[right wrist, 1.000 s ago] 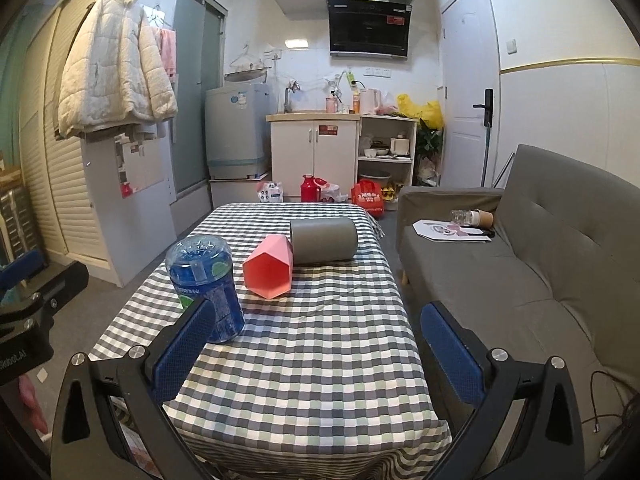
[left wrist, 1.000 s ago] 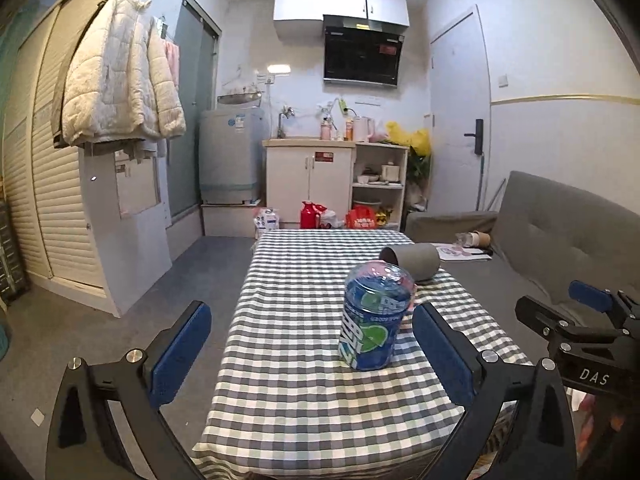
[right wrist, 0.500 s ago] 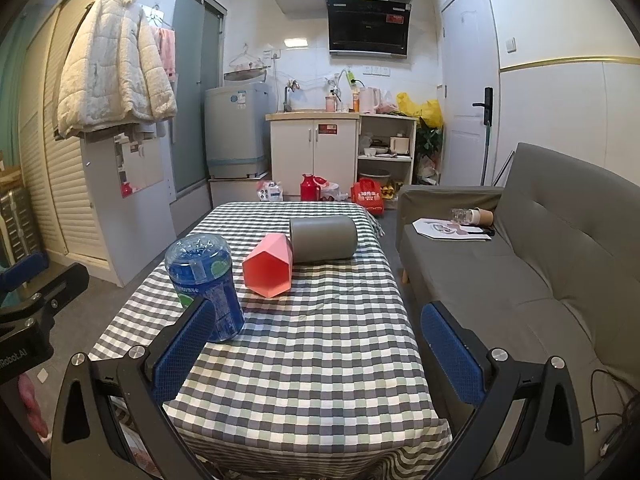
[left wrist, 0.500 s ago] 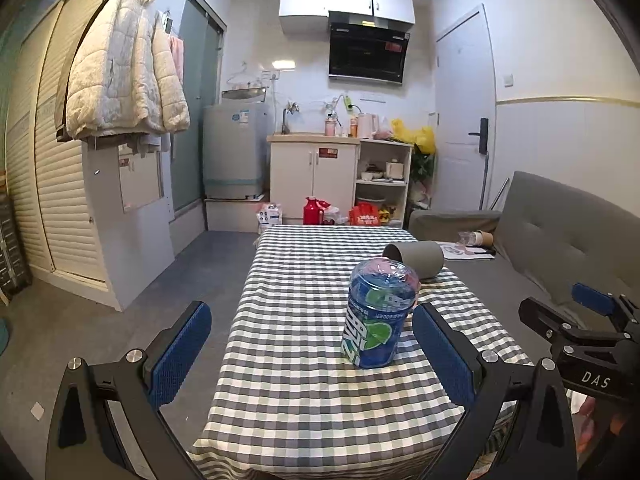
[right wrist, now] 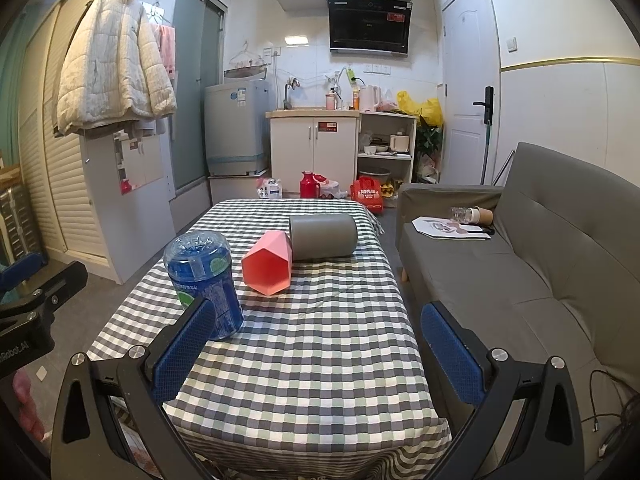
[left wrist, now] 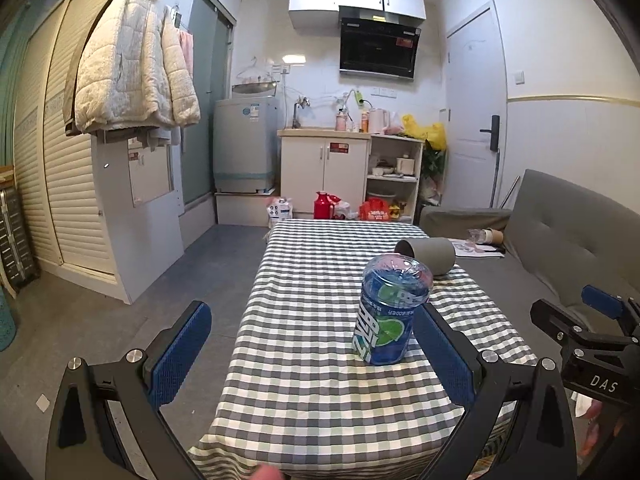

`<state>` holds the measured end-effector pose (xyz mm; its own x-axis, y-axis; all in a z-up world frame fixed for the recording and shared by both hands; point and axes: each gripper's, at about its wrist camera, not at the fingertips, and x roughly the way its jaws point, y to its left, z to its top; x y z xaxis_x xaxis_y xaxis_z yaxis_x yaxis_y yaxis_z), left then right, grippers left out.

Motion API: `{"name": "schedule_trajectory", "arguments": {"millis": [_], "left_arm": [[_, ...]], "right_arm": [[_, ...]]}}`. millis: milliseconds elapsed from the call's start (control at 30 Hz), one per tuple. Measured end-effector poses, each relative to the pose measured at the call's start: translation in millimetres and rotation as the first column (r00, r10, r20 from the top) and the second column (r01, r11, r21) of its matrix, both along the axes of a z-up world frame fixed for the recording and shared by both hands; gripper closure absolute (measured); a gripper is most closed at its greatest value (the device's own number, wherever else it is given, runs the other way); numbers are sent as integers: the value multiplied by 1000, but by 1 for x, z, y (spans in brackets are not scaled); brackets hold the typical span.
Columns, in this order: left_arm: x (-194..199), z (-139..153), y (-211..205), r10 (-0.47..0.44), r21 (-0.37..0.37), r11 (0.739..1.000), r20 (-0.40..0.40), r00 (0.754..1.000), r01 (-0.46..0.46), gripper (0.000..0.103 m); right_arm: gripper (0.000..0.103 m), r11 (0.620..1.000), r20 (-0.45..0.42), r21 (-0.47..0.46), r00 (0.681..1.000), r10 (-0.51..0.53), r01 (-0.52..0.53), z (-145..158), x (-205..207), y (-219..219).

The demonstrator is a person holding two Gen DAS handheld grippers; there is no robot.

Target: Flip cup upside down

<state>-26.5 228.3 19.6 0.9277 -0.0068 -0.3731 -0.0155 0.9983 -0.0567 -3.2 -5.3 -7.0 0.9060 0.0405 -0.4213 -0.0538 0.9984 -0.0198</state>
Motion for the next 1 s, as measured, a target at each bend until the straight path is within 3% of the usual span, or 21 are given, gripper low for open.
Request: {"name": "schedule_trajectory", "arguments": {"millis": [1000], "left_arm": [[7, -4, 10, 7, -9, 1000, -29, 1000, -7, 0]], "right_arm": [[0, 1000, -16, -3, 1000, -1, 0, -6, 4, 1]]}}
